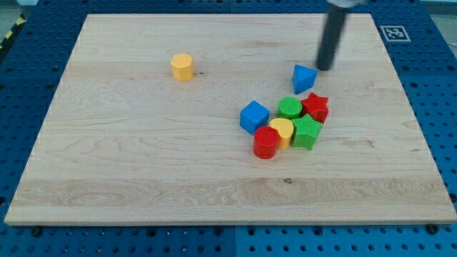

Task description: Push the blue triangle near right to the red star

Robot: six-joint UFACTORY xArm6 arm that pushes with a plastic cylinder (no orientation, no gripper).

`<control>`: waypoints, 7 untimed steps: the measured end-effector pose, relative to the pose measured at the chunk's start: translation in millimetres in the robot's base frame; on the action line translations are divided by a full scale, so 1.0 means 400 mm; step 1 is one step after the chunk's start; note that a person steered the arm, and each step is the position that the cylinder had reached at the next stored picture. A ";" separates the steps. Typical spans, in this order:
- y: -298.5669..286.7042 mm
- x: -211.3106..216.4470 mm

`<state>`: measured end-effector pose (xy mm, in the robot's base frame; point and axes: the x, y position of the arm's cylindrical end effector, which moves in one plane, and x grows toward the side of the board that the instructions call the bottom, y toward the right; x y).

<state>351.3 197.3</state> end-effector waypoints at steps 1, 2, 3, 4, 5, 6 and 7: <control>0.006 -0.071; -0.158 -0.099; -0.284 -0.006; -0.221 0.067; 0.006 0.093; 0.103 0.063; 0.113 -0.021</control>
<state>342.7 242.6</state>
